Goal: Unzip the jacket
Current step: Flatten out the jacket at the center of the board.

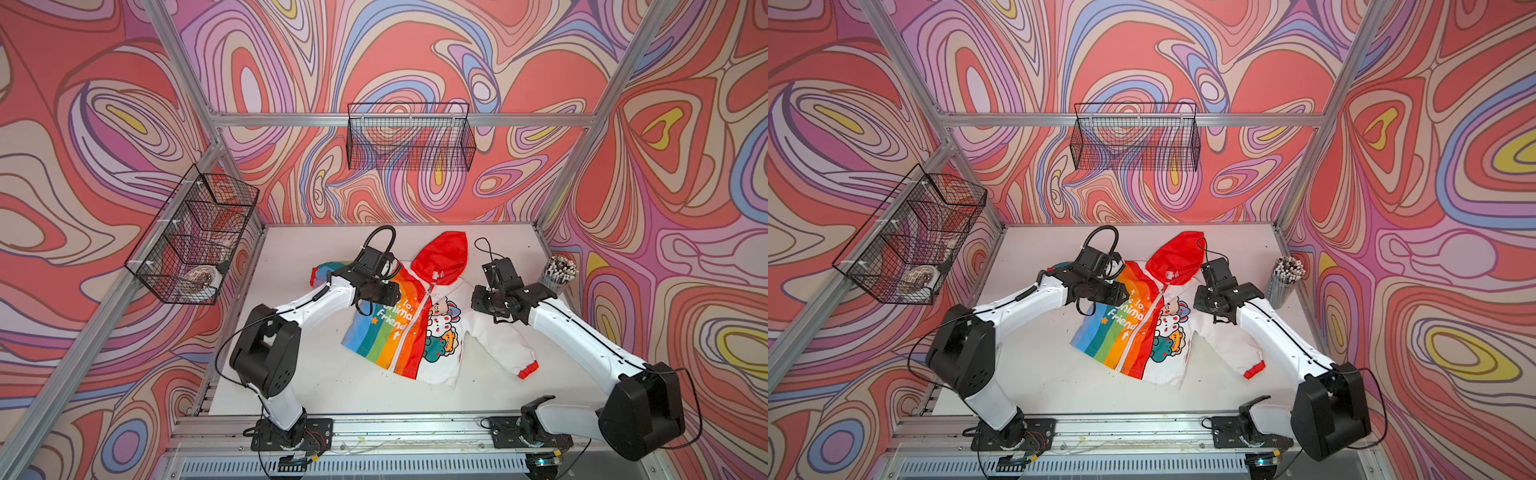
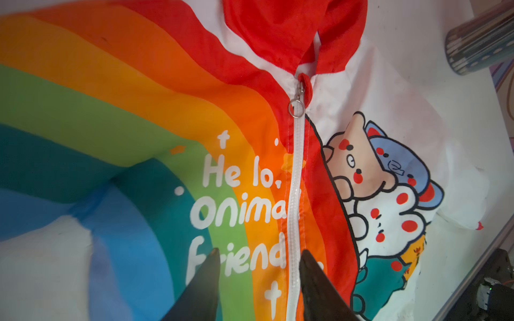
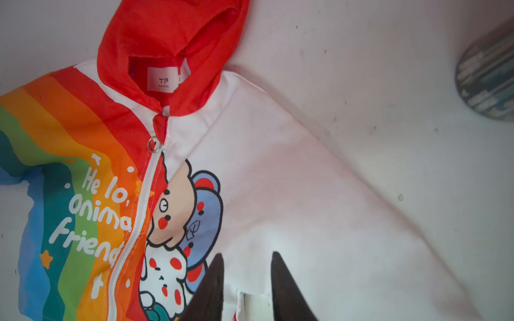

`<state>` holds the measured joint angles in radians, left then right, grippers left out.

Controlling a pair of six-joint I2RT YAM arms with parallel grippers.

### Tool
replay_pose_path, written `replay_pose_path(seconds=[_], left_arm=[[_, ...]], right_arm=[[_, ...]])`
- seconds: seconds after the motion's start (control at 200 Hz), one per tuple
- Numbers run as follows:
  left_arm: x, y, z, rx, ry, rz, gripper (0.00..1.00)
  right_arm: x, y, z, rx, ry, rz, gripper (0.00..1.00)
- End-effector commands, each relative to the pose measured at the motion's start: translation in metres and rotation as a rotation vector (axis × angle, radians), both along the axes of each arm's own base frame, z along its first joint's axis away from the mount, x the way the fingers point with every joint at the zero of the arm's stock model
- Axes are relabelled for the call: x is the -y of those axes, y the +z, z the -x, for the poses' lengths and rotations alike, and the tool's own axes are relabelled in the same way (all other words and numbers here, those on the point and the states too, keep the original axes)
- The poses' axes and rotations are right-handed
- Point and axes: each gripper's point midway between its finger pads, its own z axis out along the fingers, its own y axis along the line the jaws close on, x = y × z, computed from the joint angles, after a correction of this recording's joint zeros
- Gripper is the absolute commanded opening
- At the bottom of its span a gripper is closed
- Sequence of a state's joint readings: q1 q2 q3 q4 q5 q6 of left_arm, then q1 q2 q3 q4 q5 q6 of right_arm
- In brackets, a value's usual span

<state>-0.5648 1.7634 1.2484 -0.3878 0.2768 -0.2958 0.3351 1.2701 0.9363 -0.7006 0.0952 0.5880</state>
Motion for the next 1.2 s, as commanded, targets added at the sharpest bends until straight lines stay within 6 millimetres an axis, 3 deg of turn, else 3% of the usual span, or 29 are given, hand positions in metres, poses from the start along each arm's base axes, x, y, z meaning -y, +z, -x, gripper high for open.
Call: replay_pose_path(seconds=[0.0,0.17,0.386,0.526,0.686,0.856,0.976,1.061,1.197], left_arm=[[0.028,-0.009,-0.013,0.007,-0.044,0.050,0.35],[0.033,-0.042,-0.013,-0.051,-0.040,0.031,0.24],[0.008,-0.077,-0.006,-0.109,0.047,-0.081,0.00],[-0.012,-0.094,0.007,-0.137,0.110,-0.142,0.00],[-0.020,-0.100,0.026,-0.168,0.131,-0.118,0.00],[-0.015,-0.089,0.043,-0.152,0.128,-0.063,0.00],[-0.009,-0.075,0.053,-0.120,0.110,-0.066,0.00],[-0.008,-0.059,0.054,-0.082,0.109,-0.057,0.01],[-0.019,-0.018,0.048,0.039,0.145,-0.033,0.18]], right_arm=[[-0.003,-0.018,0.011,-0.023,-0.079,-0.078,0.27],[-0.019,-0.043,0.017,-0.068,-0.033,-0.151,0.19],[-0.025,-0.070,0.009,-0.111,-0.013,-0.146,0.13],[-0.018,-0.080,0.000,-0.127,-0.023,-0.080,0.13],[-0.011,-0.092,-0.014,-0.150,-0.019,-0.028,0.14],[0.003,-0.104,-0.031,-0.180,-0.014,0.005,0.13],[0.013,-0.101,-0.045,-0.170,-0.028,-0.007,0.13],[0.018,-0.089,-0.053,-0.142,-0.023,0.027,0.13],[0.020,-0.051,-0.062,-0.022,-0.004,0.046,0.12]])
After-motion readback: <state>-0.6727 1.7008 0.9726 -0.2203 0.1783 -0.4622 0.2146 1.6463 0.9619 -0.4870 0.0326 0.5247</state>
